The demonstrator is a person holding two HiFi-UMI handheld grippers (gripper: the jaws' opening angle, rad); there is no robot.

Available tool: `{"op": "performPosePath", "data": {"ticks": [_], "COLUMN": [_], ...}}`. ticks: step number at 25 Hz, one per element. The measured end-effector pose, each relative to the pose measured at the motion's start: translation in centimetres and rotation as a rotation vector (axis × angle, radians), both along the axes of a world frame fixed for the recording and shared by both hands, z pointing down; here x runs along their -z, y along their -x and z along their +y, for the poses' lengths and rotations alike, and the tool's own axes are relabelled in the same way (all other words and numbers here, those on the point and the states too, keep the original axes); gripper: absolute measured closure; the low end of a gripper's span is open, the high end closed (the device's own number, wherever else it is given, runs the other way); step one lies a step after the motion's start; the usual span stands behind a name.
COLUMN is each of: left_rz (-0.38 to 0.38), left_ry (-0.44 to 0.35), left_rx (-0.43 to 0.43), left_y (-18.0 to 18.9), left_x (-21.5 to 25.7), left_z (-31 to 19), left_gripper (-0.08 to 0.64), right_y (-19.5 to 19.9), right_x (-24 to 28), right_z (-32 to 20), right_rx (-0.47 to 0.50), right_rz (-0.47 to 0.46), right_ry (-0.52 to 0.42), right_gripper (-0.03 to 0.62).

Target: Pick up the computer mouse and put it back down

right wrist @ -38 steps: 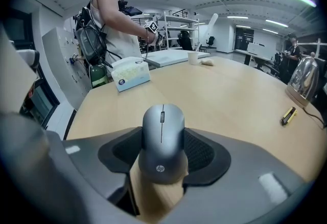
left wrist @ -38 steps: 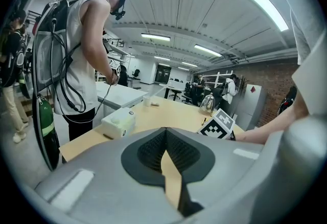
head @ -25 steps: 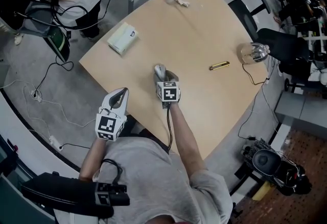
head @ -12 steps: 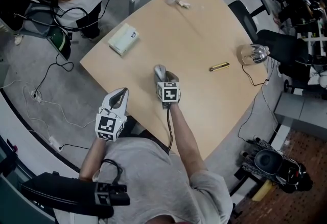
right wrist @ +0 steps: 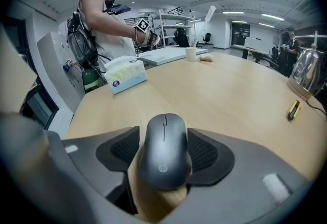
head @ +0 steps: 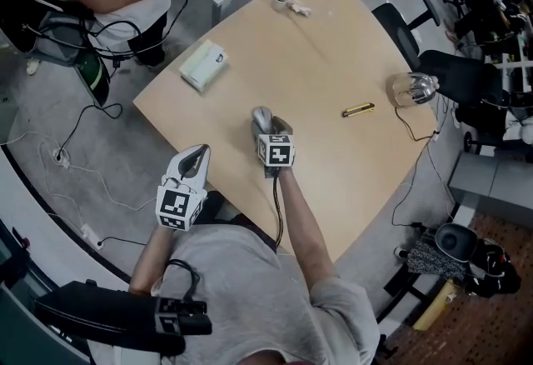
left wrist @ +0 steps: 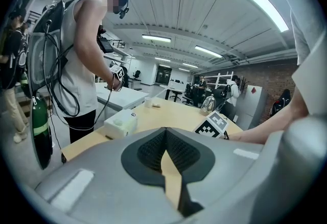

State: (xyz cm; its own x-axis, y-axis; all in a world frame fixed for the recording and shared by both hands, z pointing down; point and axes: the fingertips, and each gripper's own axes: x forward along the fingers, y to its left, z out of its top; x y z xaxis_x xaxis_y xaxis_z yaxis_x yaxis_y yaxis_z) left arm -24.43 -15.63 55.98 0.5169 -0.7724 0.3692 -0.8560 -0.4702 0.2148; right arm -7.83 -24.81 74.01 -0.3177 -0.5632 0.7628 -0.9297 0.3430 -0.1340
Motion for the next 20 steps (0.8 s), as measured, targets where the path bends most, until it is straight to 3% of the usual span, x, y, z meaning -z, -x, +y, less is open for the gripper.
{"op": "performPosePath", "data": {"ticks": [11, 20], "left_rz": [-0.001, 0.003], "left_ry": [-0.023, -0.048], "left_rx": [0.001, -0.019], "left_y": [0.3, -0.4], "left_x": [0.8, 1.7], "left_z": [0.6, 2.3], "left_gripper": [0.540, 0.540], "right_y": [0.0, -0.6], "right_x": [1.2, 3.9], "right_z": [0.6, 1.6], "right_rx": [-0.002, -0.018], "right_rz": [-0.010, -0.010], "right_ry": [-0.006, -0.085], "right_gripper": [0.297, 0.385]}}
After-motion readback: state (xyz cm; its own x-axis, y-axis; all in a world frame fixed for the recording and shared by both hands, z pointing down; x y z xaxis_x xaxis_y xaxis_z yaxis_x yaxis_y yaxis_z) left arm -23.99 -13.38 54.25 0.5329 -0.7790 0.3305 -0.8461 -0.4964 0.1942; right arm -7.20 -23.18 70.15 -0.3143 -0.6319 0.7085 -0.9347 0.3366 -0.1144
